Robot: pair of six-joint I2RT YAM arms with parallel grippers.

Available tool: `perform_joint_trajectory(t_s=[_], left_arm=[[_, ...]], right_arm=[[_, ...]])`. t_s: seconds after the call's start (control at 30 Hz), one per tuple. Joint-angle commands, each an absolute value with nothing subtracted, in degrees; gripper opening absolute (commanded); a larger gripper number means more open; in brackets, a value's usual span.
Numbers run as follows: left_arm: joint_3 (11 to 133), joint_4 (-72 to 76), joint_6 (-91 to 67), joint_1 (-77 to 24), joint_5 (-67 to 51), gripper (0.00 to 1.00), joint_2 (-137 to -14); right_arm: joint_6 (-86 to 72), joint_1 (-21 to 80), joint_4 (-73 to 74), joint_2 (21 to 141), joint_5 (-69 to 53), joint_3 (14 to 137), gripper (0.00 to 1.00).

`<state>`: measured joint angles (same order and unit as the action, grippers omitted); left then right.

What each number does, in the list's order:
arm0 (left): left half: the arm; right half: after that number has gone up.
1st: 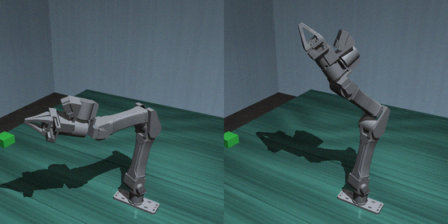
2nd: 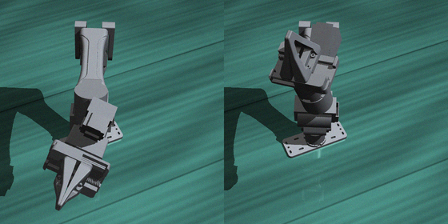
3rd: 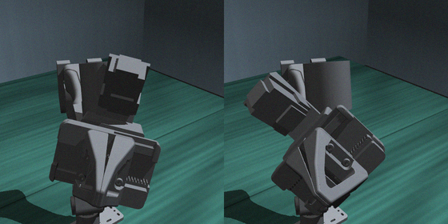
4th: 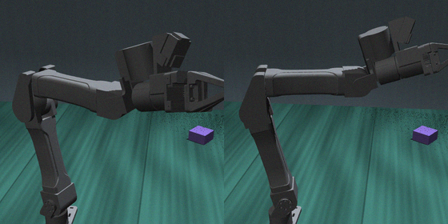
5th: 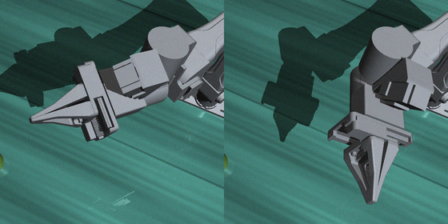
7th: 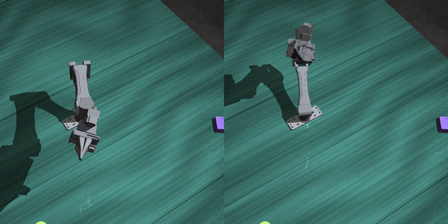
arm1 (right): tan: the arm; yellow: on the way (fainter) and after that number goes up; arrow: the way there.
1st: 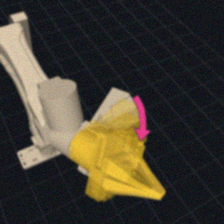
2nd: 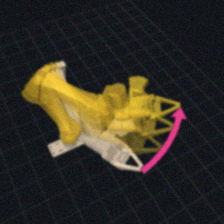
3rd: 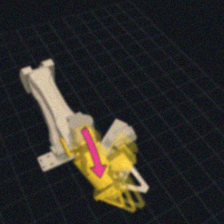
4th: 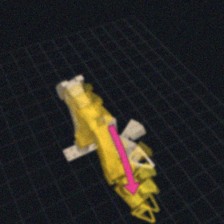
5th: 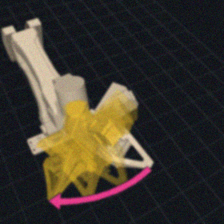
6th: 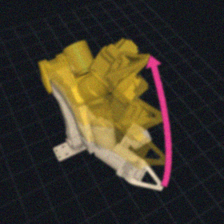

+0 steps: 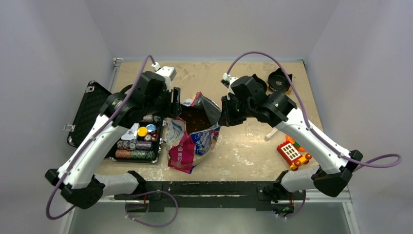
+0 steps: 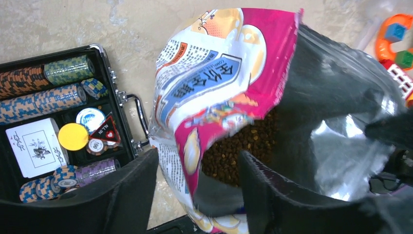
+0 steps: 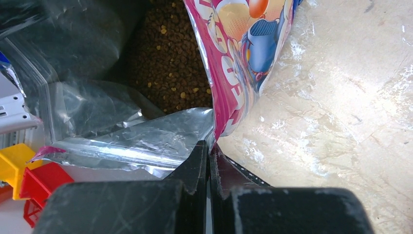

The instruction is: Serve the pet food

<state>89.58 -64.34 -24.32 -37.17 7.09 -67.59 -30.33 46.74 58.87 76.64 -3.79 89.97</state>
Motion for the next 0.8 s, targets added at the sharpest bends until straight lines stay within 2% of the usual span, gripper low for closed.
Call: perform_joint_trajectory(t_s=[0.0,0.17,0.33,0.37,0.47,0.5,0.57,0.67,0.77], left_arm=[[94.19,-64.74,-22.32,-37.10,9.69,0.59,-75.11],[97.73,-67.44,-21.53,-37.14,13.09,0.45,-79.78],[99.73,-67.66,-21.31,-37.09,12.31,0.44,-80.97],[100.26,-67.74,-21.04,-37.16,12.43,0.41,-81.18],[101.85,-67.35,-19.75,-37.17,14.13,0.04,-81.23],[102.31,-66.82,-19.40,-37.10,14.75,0.00,-81.09],[103.68,-65.85,-19.25,-37.09,15.68,0.00,-80.69],[107.32,-66.18,-21.92,-37.09,19.18,0.00,-80.19],[109.84,-66.22,-23.50,-37.15,19.57,0.00,-79.41]], right_arm=[[-26.96,45.88,59.09,75.16,-1.53,92.65,0.00],[-27.12,45.88,59.79,76.18,-2.63,94.06,0.00],[-28.21,45.88,58.57,74.31,-2.01,90.79,0.00],[-28.12,45.82,58.35,74.05,-1.72,90.33,0.01],[-27.25,45.79,58.14,74.15,-1.41,90.17,0.04],[-27.03,45.75,58.40,74.56,-1.47,90.55,0.08],[-26.98,45.66,59.49,75.35,-1.61,92.11,0.20],[-27.35,45.62,60.03,75.34,-2.17,93.61,0.46],[-27.64,45.62,59.44,73.68,-2.06,93.05,0.61]])
